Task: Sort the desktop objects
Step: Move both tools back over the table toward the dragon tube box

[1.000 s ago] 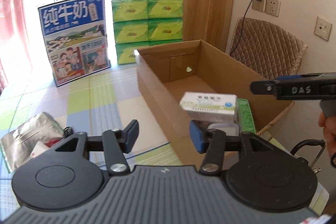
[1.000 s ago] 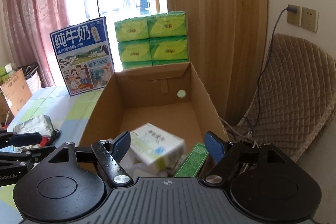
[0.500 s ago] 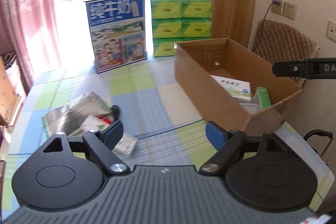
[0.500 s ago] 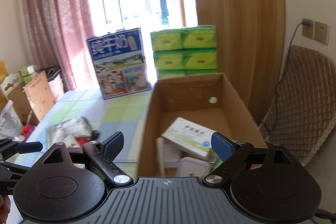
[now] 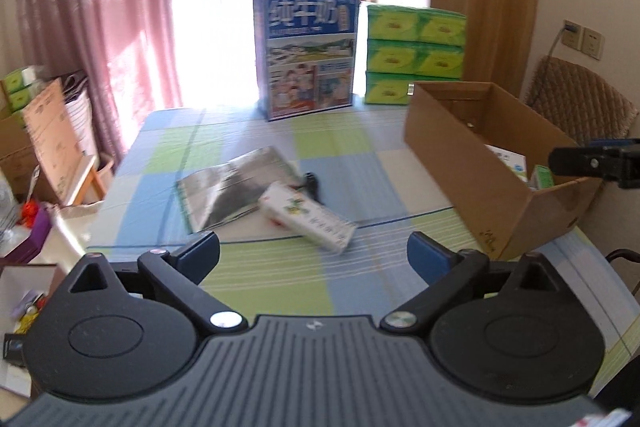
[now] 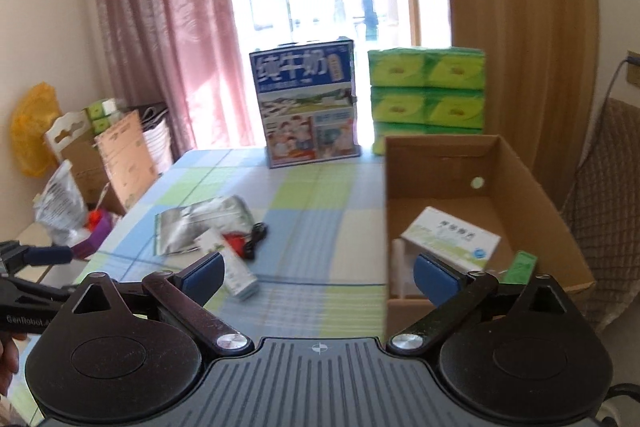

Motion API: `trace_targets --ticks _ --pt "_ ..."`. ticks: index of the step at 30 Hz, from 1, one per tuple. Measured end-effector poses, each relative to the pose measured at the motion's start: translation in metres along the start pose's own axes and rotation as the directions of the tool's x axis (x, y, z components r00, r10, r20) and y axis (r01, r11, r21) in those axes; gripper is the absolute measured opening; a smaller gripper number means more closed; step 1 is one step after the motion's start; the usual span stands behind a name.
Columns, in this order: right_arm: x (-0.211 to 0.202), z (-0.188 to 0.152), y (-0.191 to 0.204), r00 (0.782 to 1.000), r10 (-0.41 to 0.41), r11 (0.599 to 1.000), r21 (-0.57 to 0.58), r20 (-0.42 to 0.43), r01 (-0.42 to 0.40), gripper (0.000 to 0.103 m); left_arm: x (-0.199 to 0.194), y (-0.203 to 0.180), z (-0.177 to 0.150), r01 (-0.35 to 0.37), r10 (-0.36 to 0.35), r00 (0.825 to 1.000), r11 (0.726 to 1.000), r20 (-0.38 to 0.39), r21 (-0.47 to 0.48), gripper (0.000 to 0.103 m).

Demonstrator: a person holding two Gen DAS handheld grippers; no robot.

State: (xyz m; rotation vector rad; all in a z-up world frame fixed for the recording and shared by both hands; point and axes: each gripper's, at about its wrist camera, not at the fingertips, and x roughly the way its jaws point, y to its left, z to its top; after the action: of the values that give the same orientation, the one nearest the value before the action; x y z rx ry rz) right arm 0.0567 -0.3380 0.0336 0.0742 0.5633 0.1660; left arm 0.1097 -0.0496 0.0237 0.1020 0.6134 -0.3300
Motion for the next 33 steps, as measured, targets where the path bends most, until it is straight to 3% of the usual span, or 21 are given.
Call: trace_targets --ticks 14,33 --pt "0.013 -0.021 0.044 0.996 0.078 0.995 -0.065 -0.039 -0.08 0.101 -0.016 0.048 -0.027 -0.065 0.064 0.998 0.996 -0.019 -0.055 0.101" --pt "0.069 -0.046 0.061 0.989 0.1 0.984 -0.139 -0.113 -0.115 0.101 0.025 0.073 -0.049 -0.081 0.076 0.994 0.995 -0.077 -0.064 0.101"
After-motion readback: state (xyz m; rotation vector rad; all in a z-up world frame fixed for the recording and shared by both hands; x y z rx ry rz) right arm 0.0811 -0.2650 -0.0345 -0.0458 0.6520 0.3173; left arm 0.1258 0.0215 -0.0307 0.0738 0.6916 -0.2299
